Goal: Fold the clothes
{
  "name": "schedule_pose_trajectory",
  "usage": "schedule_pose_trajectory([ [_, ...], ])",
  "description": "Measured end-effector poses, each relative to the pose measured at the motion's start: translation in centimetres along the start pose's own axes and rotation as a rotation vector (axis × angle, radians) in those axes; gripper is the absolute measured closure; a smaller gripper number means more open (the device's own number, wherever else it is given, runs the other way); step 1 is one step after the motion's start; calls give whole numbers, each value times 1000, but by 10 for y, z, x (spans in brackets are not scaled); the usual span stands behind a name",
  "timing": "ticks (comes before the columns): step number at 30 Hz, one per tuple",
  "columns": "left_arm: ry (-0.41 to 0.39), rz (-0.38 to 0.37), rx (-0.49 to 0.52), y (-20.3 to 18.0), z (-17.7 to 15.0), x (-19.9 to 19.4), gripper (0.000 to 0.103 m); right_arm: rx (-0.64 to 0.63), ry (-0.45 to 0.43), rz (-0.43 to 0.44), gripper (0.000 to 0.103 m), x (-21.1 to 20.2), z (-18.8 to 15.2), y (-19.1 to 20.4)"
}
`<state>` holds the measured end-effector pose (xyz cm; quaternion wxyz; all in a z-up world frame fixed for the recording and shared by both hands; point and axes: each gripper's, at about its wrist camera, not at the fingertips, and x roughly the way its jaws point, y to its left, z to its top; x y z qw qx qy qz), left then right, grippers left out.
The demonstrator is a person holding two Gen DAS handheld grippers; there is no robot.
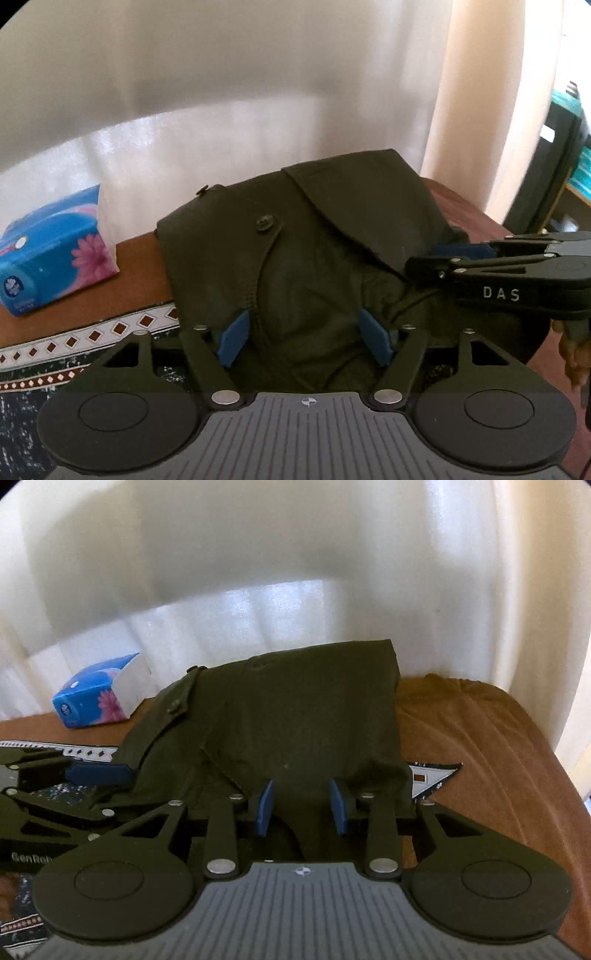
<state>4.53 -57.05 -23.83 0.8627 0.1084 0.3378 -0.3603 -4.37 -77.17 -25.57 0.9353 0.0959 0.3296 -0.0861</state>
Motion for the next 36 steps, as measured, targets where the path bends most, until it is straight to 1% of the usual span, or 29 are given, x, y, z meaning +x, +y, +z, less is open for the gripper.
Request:
schedule_pose_trajectory([
  [3, -11, 31, 17, -1, -3, -1, 26, 8, -15, -7, 66, -7, -4, -4],
  [6, 17, 42, 4, -1, 2, 3, 24, 3, -1, -4, 66, -6, 0, -6],
  [8, 45, 43, -13, -3, 12, -12, 23, 24, 17, 19, 64, -12, 11, -9],
  [11, 45, 50, -50, -3, 27, -39, 22, 68, 32, 65, 63, -25, 30, -14],
  [14, 2, 47, -103, -7, 36, -80, 22, 97, 2, 132, 63, -57, 49, -14],
  [17, -46, 30, -151, -11, 36, -127, 21, 90, -32, 197, 63, -102, 60, -5],
  [20, -91, 18, -173, -18, 28, -171, 19, 99, -43, 258, 63, -149, 62, 7],
  [22, -108, 26, -165, -27, 21, -191, 17, 117, -38, 282, 62, -173, 58, 10],
  [24, -118, 33, -153, -37, 15, -208, 16, 141, -28, 280, 60, -191, 52, 11],
  [27, -129, 30, -137, -48, 11, -221, 14, 161, -5, 246, 56, -207, 42, 9],
  [28, -132, 34, -138, -50, 11, -224, 13, 164, 2, 232, 52, -211, 40, 8],
  [29, -134, 39, -140, -53, 11, -226, 11, 161, 5, 215, 46, -214, 37, 8],
  [30, -137, 43, -141, -55, 11, -229, 8, 155, 6, 199, 43, -218, 36, 8],
  [31, -139, 48, -142, -58, 11, -232, 2, 148, 7, 183, 38, -221, 34, 9],
  [32, -133, 51, -147, -59, 11, -233, 0, 139, 6, 169, 27, -224, 32, 10],
  [33, -127, 55, -151, -61, 12, -234, 0, 126, 4, 157, 22, -228, 31, 11],
  [35, -104, 61, -168, -63, 13, -233, 0, 103, 16, 162, 0, -232, 30, 11],
  [36, -86, 64, -180, -63, 13, -231, 0, 92, 25, 169, 0, -233, 29, 11],
])
